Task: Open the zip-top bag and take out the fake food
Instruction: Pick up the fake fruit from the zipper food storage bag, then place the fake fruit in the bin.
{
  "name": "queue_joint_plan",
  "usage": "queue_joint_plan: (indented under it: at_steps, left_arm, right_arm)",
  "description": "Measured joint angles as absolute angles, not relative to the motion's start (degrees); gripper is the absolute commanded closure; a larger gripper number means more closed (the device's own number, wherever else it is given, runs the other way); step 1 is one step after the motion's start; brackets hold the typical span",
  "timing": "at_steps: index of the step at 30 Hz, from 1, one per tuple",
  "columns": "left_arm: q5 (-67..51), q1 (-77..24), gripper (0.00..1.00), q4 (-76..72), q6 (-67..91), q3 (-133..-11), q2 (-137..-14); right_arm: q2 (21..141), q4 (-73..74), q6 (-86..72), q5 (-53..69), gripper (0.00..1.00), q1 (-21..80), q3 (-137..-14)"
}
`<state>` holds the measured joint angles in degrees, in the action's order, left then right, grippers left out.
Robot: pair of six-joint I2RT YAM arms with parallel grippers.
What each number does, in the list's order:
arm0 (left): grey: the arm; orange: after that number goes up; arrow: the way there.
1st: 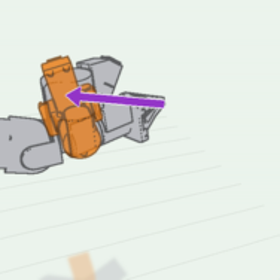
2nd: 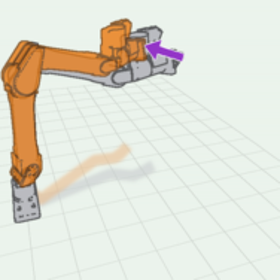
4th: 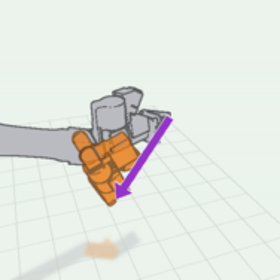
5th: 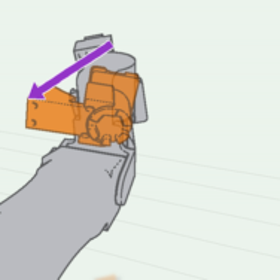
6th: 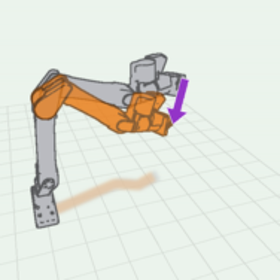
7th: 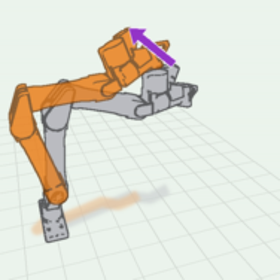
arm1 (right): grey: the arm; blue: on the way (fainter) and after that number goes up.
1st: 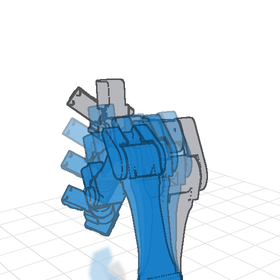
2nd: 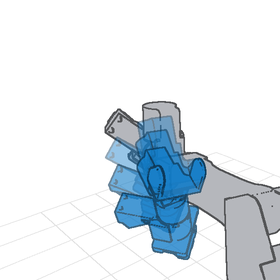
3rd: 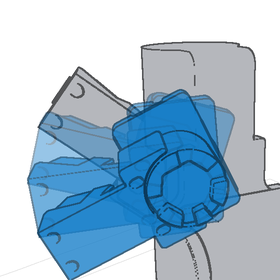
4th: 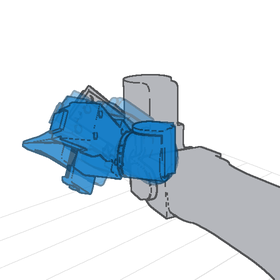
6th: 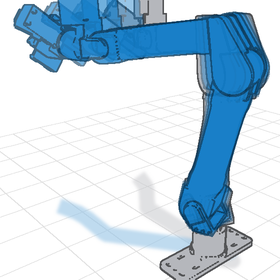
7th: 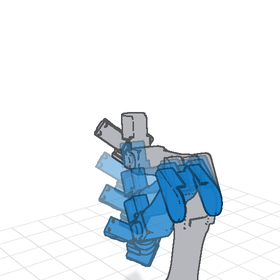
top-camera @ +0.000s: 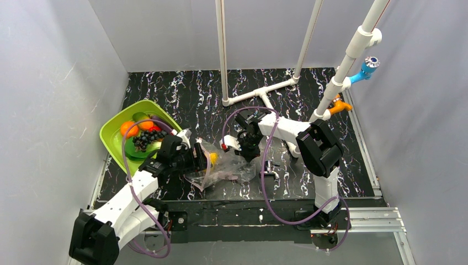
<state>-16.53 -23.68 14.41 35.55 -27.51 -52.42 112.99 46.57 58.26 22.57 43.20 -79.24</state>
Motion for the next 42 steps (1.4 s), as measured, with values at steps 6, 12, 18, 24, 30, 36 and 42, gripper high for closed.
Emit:
queue_joint_plan:
  at_steps: [6, 12, 18, 24, 30, 36, 42]
  left_arm:
    - [-17.6, -23.7, 0.67, 18.5, 35.6, -29.2, -48.2]
    - [-17.8, -23.7, 0.69, 23.8, 34.5, -32.2, -45.3]
    - [-15.2, -23.7, 0.69, 32.3, 31.9, -35.7, -43.0]
    - [-12.4, -23.7, 0.72, 38.4, 29.6, -38.9, -40.9]
    - [-13.0, -23.7, 0.72, 41.6, 28.6, -39.6, -39.8]
    - [-11.4, -23.6, 0.72, 45.5, 28.9, -42.3, -38.9]
    - [-5.3, -23.4, 0.72, 48.9, 29.6, -47.6, -38.8]
  right_arm:
    - [113.0, 46.8, 58.3, 22.3, 0.99, 43.2, -79.3]
    - [113.0, 46.8, 58.3, 22.2, 0.99, 43.2, -79.3]
    - [113.0, 47.1, 58.2, 22.3, 0.99, 42.7, -79.4]
    - [113.0, 48.0, 58.2, 22.6, 0.99, 41.3, -79.4]
    - [113.0, 48.2, 58.2, 22.7, 0.99, 40.4, -79.4]
    - [113.0, 48.3, 58.2, 22.7, 0.99, 40.2, -79.4]
    - [113.0, 48.3, 58.2, 22.7, 0.99, 40.1, -79.4]
